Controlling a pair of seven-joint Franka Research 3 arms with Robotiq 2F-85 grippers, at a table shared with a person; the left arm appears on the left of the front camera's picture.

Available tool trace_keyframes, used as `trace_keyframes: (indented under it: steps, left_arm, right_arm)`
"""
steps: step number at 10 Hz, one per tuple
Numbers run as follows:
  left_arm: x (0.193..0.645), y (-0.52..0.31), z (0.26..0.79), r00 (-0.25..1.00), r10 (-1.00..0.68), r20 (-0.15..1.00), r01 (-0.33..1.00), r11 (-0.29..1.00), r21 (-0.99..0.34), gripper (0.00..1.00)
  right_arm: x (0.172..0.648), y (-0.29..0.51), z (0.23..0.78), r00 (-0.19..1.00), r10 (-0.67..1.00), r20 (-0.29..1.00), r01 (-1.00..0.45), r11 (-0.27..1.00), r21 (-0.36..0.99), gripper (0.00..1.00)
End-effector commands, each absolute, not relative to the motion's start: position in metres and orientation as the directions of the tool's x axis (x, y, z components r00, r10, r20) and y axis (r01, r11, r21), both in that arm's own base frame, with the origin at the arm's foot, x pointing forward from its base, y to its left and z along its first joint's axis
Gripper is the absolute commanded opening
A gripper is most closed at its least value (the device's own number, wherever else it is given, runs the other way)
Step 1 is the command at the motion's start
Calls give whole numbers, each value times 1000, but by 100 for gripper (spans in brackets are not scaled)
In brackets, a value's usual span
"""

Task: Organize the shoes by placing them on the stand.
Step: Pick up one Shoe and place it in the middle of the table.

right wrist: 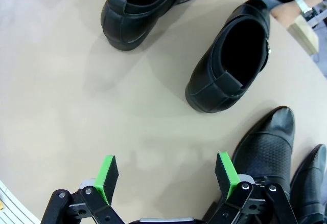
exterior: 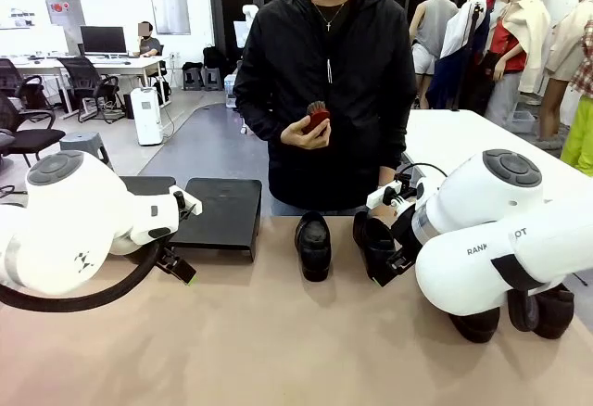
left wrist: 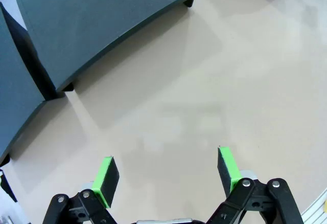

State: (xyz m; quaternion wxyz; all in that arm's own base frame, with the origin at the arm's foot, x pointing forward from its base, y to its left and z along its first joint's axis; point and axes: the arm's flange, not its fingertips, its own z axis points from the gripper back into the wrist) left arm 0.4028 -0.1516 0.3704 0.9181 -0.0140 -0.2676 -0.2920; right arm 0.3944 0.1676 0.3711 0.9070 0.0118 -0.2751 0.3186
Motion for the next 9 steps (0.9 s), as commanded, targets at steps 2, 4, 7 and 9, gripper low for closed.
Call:
trace_keyframes:
  steps: [2, 4, 7, 9]
  left_arm:
    - [403, -152, 371, 686, -528, 500, 544, 829, 131, 100]
    - [403, -152, 371, 686, -528, 500, 544, 829, 131, 100]
    - [403, -152, 371, 686, -528, 500, 544, 829, 131, 100]
    - [403, -152, 371, 686, -528, 500, 544, 829, 131, 100]
  right_arm:
    - [394, 168, 371, 646, 571, 507, -584, 797, -153, 100]
    - [394, 168, 371, 646, 571, 507, -584, 797, -153, 100]
    - [394, 168, 371, 646, 571, 507, -584, 797, -153, 100]
    - [394, 168, 371, 646, 571, 507, -584, 797, -153, 100]
